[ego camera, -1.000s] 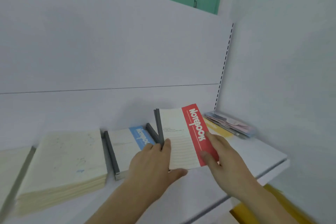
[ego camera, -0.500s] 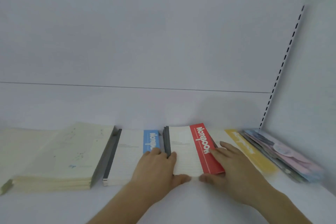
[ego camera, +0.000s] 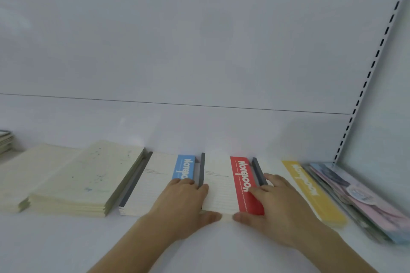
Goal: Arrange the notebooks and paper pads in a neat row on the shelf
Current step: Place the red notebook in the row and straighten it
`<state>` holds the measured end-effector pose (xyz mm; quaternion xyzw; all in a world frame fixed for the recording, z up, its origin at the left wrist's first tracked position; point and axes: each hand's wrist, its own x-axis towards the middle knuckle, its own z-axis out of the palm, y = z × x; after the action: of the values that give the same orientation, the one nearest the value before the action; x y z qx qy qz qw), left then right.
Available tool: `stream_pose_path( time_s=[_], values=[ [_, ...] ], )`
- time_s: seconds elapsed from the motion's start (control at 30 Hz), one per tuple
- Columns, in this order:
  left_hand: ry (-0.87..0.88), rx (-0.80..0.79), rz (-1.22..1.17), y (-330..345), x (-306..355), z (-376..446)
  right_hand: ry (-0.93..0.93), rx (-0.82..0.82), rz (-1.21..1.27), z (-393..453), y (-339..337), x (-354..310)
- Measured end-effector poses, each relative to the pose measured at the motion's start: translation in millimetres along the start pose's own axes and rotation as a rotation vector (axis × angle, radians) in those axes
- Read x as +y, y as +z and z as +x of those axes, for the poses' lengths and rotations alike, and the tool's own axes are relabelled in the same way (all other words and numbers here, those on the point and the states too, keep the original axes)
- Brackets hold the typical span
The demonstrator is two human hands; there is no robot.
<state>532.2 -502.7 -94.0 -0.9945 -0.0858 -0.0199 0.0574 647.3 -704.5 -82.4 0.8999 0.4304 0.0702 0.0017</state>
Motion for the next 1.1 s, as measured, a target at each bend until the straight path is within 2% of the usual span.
stream_pose_path(
  time_s=[0.13, 0.37, 0.53, 0.67, 0.83, 1.1],
  values=[
    [-0.024, -0.07, -0.018, -7, 1, 4, -0.074, -0.042, -0.021, 7, 6, 8],
    [-0.081, -0.067, -0.012, -5, 13, 2, -0.024, -0.005, -0.055, 2, 7, 6],
    [-0.121, 0.041, -0.065, -7, 15, -8, 0.014, 0.042, -0.009, -5, 4, 1],
    [-0.178, 0.266, -0.15, -10, 12, -22, 0.0, 0.131, 0.016, -4, -3, -13],
    [-0.24, 0.441, -0.183, -4, -2, -48, -0.058, 0.154, 0.007, -6, 4, -44],
    [-0.324, 0.526, -0.119, -12, -57, -122, -0.101, 0.148, 0.049, -10, -18, -141]
  ],
)
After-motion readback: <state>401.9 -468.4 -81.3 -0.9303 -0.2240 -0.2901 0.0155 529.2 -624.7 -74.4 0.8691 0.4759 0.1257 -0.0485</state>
